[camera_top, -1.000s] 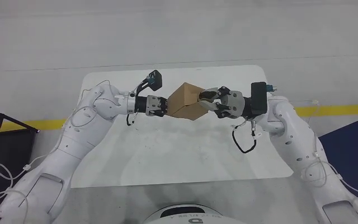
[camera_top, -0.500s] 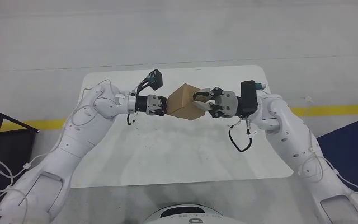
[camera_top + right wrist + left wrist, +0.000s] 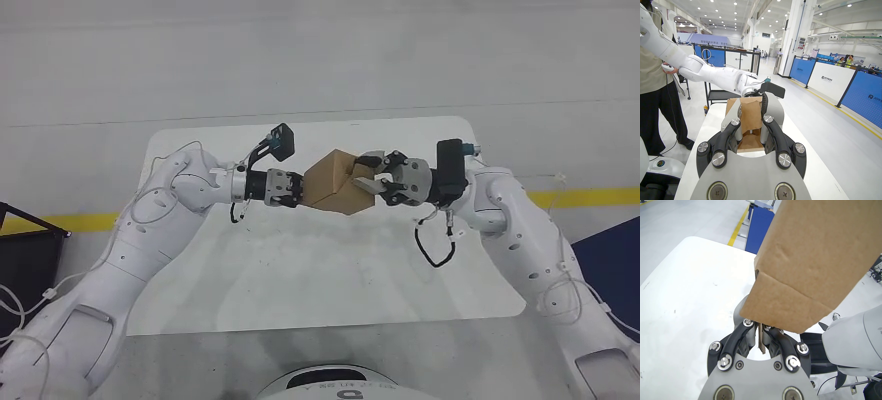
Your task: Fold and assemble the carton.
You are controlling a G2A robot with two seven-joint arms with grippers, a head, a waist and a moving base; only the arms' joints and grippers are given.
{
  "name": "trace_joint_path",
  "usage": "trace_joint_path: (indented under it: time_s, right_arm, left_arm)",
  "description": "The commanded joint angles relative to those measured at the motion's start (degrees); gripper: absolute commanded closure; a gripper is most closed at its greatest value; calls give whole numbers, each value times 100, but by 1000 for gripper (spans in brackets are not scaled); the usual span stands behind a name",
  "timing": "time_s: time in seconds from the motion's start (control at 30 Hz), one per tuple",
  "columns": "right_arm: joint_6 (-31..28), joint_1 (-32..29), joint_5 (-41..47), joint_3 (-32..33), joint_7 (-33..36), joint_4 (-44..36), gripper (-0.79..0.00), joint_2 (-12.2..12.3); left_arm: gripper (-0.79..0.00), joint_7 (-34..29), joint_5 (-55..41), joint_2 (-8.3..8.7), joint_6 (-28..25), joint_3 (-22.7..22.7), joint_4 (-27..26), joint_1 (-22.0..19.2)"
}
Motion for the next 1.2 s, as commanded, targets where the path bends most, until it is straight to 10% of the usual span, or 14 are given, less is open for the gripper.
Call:
trace_joint_path:
  time_s: [0.0, 0.37, 0.63, 0.8, 1.17]
  right_arm:
    - [47, -41, -6, 53, 20, -35, -299, 1]
    - [510, -198, 124, 290, 367, -240, -757, -9]
    - [514, -172, 293, 276, 674, -286, -708, -37]
    - [512, -106, 638, 216, 761, -110, -459, -76]
    - [572, -110, 739, 236, 1347, -220, -459, -90]
  left_arm:
    - [0, 21, -19, 3, 0, 13, -3, -7]
    - [0, 66, -80, 27, 0, 86, -31, -33]
    - [0, 123, -86, 60, 0, 96, -83, -27]
    - [0, 141, -52, 94, 0, 91, -145, -9]
    - [0, 292, 146, 156, 0, 103, -335, -6]
